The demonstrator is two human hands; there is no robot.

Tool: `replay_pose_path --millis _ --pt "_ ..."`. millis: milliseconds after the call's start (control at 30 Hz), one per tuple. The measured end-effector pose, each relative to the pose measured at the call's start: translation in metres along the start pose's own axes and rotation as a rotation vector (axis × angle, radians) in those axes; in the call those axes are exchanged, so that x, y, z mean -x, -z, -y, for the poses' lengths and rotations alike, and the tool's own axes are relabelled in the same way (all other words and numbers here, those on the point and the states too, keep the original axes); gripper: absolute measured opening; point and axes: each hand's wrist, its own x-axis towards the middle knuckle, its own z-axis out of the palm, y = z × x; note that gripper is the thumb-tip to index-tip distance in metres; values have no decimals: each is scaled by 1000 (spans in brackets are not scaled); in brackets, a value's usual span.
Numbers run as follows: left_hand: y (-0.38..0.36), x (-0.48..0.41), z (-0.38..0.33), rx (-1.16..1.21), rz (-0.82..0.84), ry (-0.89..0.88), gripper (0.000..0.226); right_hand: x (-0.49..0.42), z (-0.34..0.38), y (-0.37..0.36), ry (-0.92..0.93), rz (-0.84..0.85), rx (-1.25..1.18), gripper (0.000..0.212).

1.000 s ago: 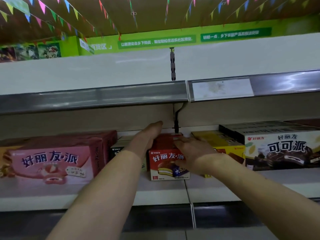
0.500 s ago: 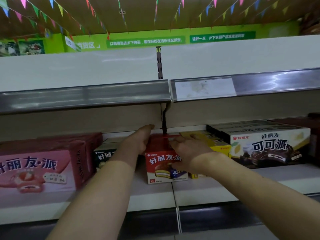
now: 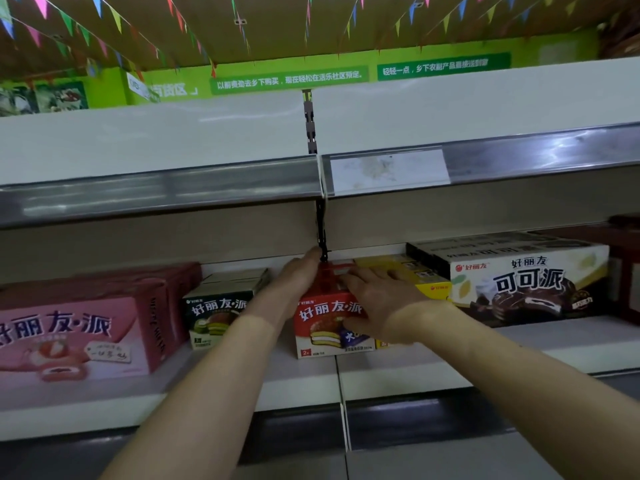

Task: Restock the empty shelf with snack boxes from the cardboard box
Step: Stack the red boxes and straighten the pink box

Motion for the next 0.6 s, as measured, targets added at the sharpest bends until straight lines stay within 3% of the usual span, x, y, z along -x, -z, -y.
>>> replay_pose_path --millis 100,167,267,333,467,600 --pt "4 0 0 -62 -1 -89 79 3 -10 19 -30 116 -358 70" --pt "7 5 6 -274 25 -312 84 11 -22 36 -91 73 -570 60" --pt "5 16 20 -809 151 -568 86 21 -42 38 -140 59 -523 53" --pt "2 13 25 -1091 130 -636 90 24 -42 25 -138 99 -463 52" --pt "1 6 22 -1144 104 -650 90 24 -37 13 -71 53 -187 61" --pt "-4 10 26 -1198 -8 -655 90 23 -27 20 -126 72 -295 71"
